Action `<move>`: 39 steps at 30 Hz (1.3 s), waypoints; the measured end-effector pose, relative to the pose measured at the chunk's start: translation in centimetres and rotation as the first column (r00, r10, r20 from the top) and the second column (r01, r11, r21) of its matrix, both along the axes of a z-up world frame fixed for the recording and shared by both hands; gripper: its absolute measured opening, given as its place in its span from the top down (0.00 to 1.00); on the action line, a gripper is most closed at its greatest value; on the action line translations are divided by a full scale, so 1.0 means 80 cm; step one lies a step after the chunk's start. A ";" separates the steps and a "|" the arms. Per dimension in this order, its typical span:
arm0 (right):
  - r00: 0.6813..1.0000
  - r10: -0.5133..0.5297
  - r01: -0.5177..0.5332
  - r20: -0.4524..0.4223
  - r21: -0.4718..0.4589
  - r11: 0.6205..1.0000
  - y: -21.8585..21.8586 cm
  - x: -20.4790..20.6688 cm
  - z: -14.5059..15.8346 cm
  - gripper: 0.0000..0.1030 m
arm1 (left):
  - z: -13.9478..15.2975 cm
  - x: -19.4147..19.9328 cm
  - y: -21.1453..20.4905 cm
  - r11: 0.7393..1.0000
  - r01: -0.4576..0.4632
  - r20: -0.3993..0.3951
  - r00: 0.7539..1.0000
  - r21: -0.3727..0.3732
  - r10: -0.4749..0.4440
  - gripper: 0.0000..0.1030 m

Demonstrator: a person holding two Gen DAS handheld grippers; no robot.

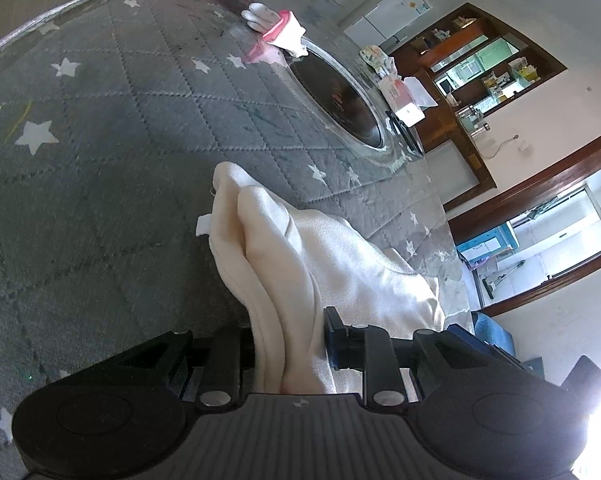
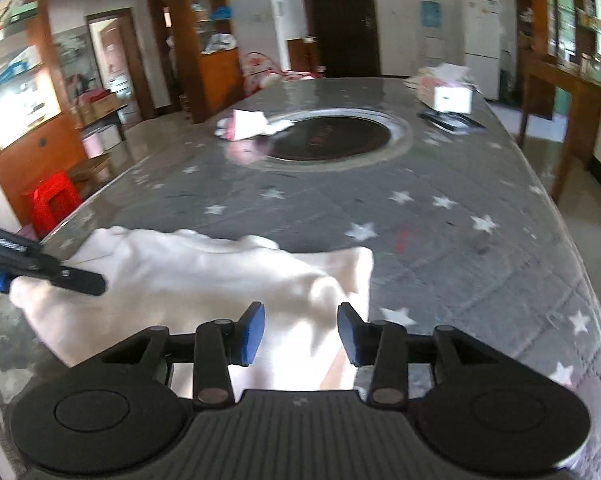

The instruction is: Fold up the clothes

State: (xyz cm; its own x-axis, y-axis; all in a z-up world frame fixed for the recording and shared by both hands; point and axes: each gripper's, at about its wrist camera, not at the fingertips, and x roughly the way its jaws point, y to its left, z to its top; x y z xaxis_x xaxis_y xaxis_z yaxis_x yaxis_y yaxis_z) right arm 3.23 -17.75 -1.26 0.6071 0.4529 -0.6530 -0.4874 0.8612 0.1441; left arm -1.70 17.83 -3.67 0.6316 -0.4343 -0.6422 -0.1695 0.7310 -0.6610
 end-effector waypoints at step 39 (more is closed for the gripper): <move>0.973 -0.195 0.166 0.121 0.211 0.963 -0.081 0.003 0.081 0.90 | 0.101 0.058 -0.128 0.928 0.190 0.153 0.956 0.321 -0.249 0.84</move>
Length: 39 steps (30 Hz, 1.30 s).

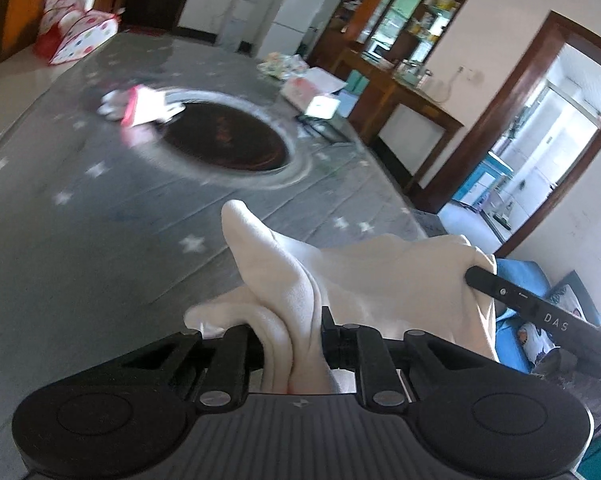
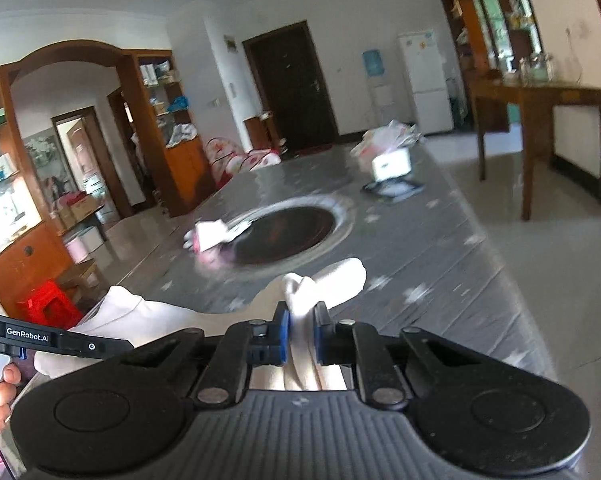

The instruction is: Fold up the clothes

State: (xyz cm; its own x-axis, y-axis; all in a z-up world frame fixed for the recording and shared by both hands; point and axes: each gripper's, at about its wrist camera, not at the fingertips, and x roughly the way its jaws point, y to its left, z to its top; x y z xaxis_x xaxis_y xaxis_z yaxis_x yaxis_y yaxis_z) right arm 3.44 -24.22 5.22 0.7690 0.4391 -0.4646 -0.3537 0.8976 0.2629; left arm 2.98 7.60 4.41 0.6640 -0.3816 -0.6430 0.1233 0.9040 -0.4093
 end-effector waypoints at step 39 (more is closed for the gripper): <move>0.959 -0.243 0.221 -0.143 -0.153 0.963 -0.121 0.117 -0.080 0.86 | -0.080 0.146 -0.125 0.995 0.102 -0.233 0.968 0.009 -0.097 0.77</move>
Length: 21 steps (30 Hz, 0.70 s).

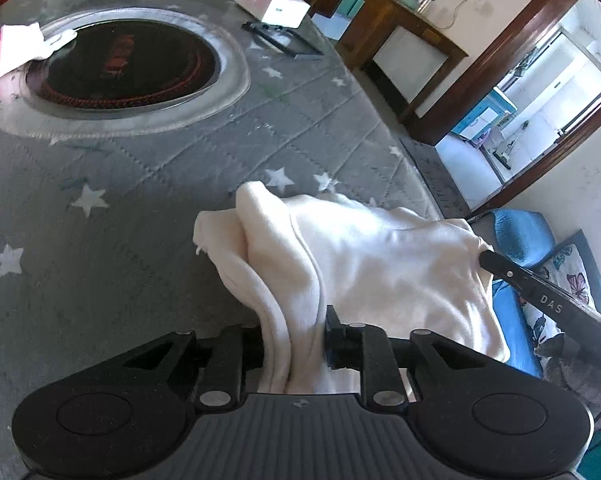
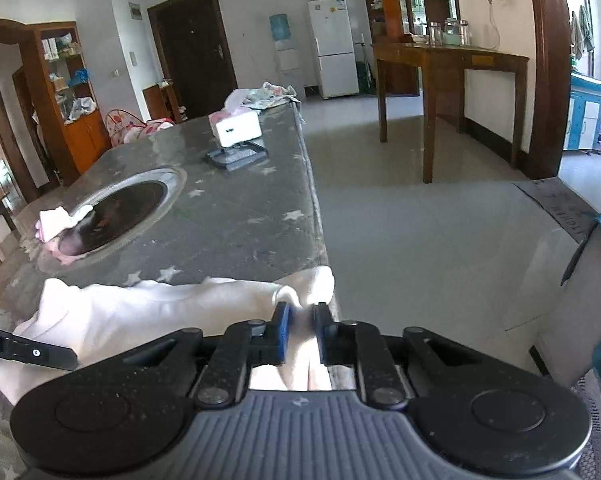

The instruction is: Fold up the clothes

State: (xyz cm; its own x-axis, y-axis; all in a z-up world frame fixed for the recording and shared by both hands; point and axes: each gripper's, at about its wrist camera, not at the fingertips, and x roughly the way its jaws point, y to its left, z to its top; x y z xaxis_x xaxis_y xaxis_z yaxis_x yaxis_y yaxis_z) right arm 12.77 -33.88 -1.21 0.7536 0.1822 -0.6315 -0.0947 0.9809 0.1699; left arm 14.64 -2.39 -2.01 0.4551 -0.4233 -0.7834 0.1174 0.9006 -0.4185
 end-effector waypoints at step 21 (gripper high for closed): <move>0.993 0.073 -0.083 -0.092 -0.112 0.990 0.004 -0.051 -0.016 0.73 | -0.002 -0.033 0.013 0.982 0.175 -0.029 0.984 -0.072 -0.177 0.73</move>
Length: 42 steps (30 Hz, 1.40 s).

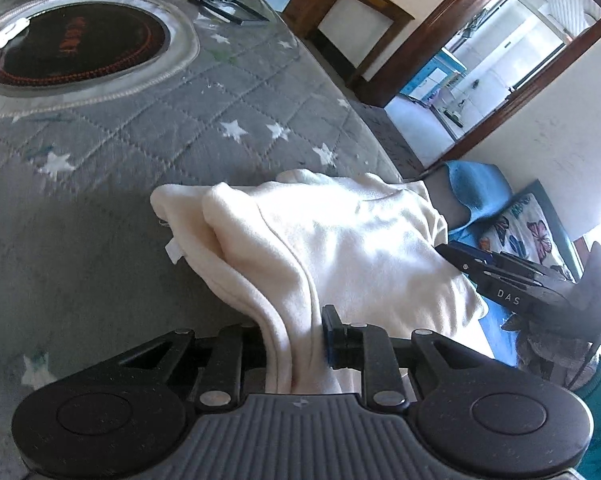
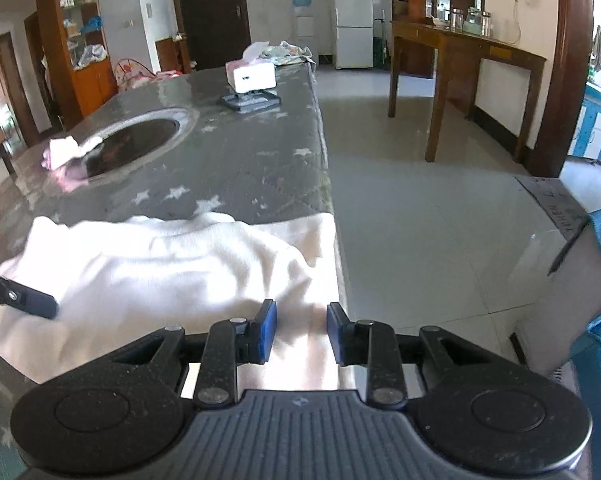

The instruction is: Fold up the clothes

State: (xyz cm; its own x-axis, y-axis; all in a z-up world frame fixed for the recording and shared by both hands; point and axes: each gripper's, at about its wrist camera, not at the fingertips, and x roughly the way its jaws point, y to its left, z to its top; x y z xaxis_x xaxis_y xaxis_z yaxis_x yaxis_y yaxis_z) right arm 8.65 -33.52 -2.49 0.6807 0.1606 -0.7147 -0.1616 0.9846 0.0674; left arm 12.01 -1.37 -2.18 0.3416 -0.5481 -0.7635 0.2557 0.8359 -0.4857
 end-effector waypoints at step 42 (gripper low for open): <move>0.993 0.105 -0.104 0.057 -0.024 0.994 0.090 0.077 0.002 0.67 | 0.031 0.008 0.021 0.976 -0.162 0.116 0.983 0.148 0.145 0.49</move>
